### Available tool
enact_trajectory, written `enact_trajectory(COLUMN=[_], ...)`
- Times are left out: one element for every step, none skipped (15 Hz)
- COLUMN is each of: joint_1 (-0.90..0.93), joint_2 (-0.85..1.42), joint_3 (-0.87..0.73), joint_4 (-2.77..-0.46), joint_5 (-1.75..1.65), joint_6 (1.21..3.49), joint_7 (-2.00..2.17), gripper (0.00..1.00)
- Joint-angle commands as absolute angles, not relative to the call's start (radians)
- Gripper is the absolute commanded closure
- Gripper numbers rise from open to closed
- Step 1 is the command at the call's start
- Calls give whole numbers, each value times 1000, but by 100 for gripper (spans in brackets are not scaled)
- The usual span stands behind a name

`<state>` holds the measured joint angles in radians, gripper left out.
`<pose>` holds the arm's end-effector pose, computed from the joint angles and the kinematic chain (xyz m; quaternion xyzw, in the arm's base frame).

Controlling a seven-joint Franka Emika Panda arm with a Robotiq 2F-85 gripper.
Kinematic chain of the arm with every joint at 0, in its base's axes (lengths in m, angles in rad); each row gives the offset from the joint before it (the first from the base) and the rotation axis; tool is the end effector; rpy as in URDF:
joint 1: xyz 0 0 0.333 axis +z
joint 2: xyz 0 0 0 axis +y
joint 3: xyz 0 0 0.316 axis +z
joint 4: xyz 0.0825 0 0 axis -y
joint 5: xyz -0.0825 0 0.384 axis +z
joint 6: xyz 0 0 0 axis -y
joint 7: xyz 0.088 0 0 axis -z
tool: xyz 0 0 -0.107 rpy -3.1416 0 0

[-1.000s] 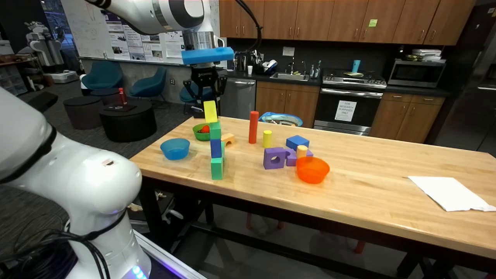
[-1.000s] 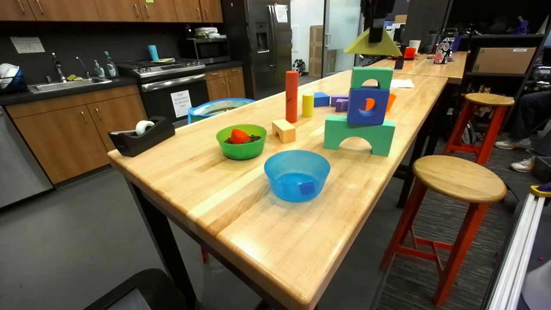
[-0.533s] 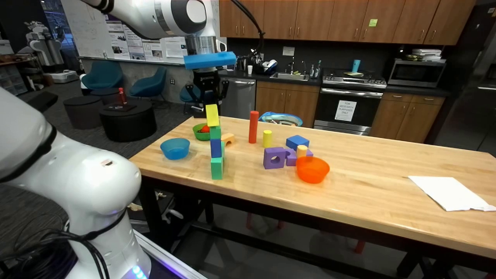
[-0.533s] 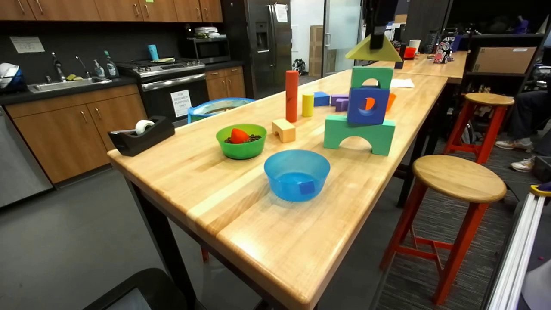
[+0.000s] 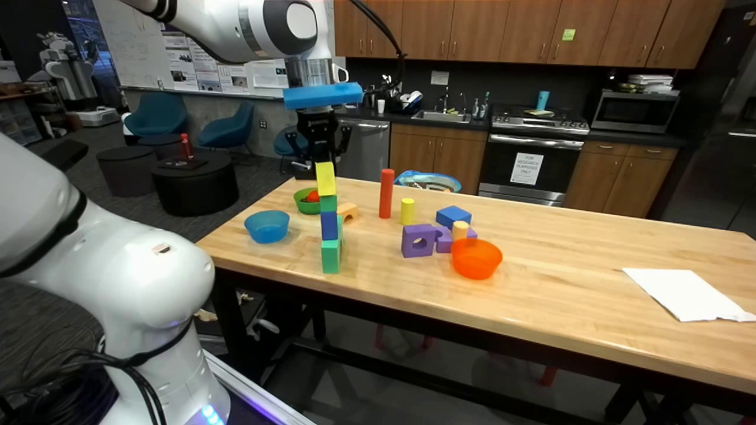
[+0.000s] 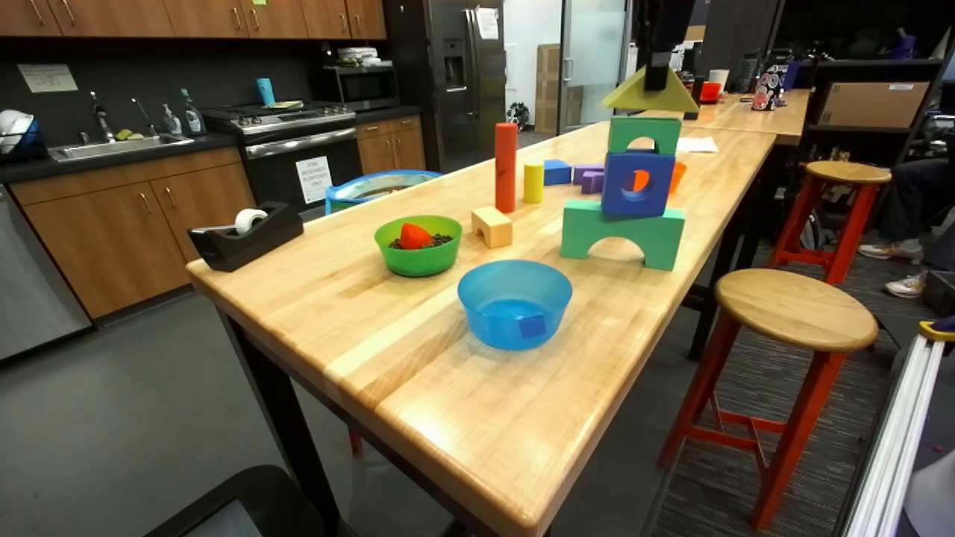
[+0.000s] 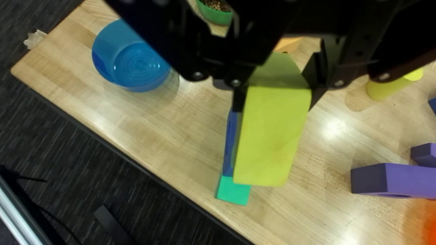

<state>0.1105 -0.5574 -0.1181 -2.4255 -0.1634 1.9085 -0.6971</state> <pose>0.3875 -0.0186 0.5065 0.9280 0.3692 0.0026 0.0502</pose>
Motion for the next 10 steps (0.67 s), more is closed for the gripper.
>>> enact_trajectory(joint_1=[102, 101, 100, 100, 99, 99, 98, 97, 96, 96], joint_2=[-565, -565, -564, -562, -561, -562, -564, -565, -567, -568], joint_3=[-126, -127, -128, -127, -126, -127, -125, -125, -124, -124], joint_4=[-2435, -2437, -2437, -2437, -2437, -2439, -2442, -2444, -2445, -2447], joint_5=[-159, -159, -159, -158, -159, -158, -159, -160, -160, -161], joint_6=[1924, 1925, 1925, 1922, 1922, 1923, 1924, 1925, 1924, 1925], joint_7=[-720, -721, -722, -719, -716, -716, -713, -711, -711, -710], gripper=[84, 84, 84, 62, 34, 34, 30, 23, 18, 12])
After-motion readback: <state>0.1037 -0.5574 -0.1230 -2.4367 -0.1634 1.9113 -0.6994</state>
